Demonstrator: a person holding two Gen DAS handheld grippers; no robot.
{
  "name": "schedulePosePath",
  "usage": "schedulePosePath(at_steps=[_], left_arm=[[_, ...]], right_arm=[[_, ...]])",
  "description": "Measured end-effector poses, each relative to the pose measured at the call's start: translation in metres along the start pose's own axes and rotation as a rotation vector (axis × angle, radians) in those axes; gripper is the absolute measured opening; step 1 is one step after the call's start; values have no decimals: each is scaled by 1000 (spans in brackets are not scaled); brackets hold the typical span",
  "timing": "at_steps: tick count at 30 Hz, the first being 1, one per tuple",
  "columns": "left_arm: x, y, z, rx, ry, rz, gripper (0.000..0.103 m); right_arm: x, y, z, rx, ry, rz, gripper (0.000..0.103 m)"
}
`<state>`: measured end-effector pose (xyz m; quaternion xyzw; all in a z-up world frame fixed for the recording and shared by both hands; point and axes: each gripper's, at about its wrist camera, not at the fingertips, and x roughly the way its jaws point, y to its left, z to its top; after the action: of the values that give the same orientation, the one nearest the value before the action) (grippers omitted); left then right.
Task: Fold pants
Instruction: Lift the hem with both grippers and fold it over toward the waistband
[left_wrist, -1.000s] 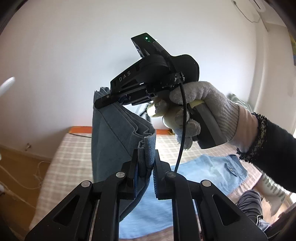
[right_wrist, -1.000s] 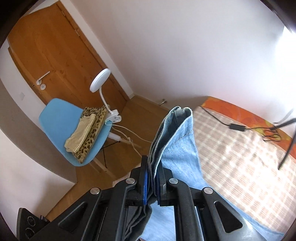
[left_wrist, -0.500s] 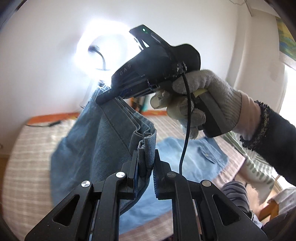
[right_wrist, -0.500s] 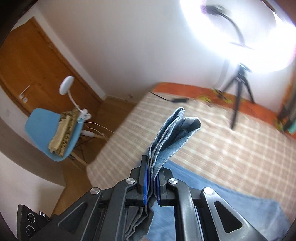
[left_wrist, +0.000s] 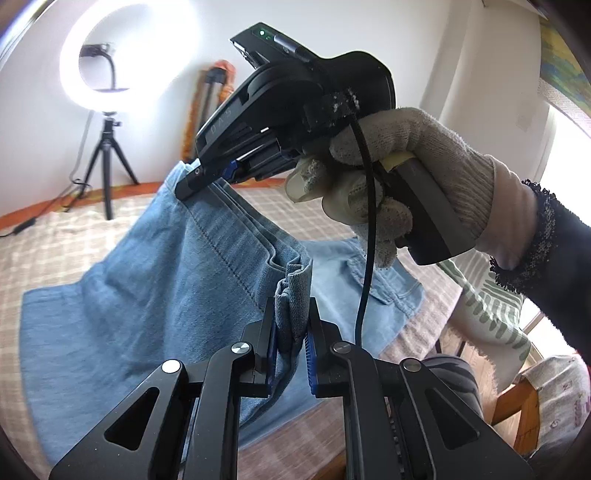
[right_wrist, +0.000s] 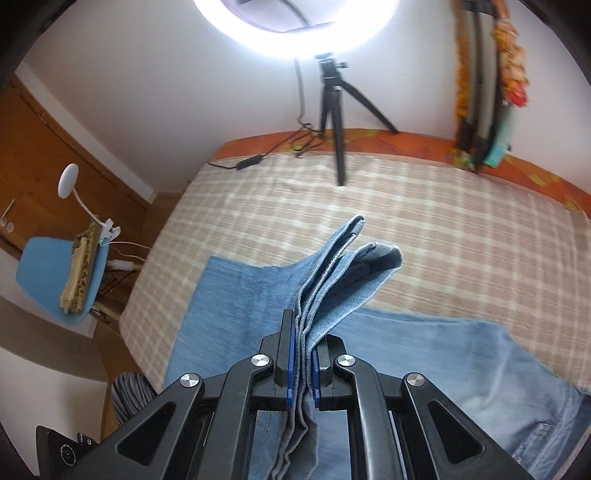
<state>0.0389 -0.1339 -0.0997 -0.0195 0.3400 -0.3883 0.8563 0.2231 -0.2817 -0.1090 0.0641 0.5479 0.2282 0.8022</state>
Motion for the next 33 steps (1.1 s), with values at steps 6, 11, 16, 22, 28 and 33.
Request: schedulePosePath(at_steps=[6,11,16,22,28,33], left_arm=[[26,-20,3,27,34,-24,11],[45,-36,7,53,55,-44,11],[65,-57,13,92,76,-51,11],[84,-80,19,133,93,-64,11],[97,-97,26,155,102,-96,11],[109,-111,30,167,114,-131,11]], right_arm=[[-9,-34,-10,34,-2,-23,4],[-21,-61,-18,57,-13,-34,4],[-35,-89,-27,78,-25,-49,4],[-54,-121,-39,109,-43,-69,4],[-71,-144,-48,127,-66,-85,4],[-83,-160,-56,141,-78,-99,4]])
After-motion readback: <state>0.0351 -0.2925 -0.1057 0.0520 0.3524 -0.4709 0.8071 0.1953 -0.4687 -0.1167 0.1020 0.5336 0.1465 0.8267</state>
